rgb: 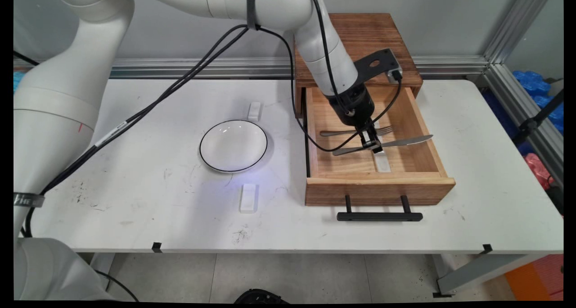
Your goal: Place the picked object into the drawer
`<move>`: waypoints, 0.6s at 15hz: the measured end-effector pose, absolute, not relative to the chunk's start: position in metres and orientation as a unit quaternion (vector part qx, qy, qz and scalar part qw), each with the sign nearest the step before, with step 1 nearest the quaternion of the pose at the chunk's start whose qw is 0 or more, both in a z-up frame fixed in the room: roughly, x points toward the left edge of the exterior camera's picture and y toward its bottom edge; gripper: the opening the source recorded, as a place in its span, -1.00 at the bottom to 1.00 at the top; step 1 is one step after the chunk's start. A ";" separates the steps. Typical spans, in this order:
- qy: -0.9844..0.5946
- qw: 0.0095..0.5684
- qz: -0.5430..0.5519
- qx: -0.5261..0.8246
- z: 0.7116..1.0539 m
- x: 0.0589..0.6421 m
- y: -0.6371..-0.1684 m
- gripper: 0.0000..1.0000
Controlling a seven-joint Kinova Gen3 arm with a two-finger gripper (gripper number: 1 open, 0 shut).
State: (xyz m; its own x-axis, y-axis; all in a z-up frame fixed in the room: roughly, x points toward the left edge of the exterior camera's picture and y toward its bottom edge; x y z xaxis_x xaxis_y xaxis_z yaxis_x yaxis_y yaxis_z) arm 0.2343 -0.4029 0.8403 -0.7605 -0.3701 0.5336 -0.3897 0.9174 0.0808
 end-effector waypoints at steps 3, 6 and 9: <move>-0.939 0.277 0.014 0.205 0.837 0.234 -0.403 -1.00; -0.939 0.274 0.012 0.207 0.835 0.235 -0.402 -1.00; -0.940 0.271 0.011 0.208 0.835 0.237 -0.402 -1.00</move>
State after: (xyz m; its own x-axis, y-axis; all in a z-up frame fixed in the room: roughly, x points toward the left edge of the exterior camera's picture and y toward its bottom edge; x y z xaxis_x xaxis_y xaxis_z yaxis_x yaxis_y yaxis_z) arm 0.2367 -0.4018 0.8348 -0.7668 -0.3855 0.5132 -0.3971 0.9131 0.0927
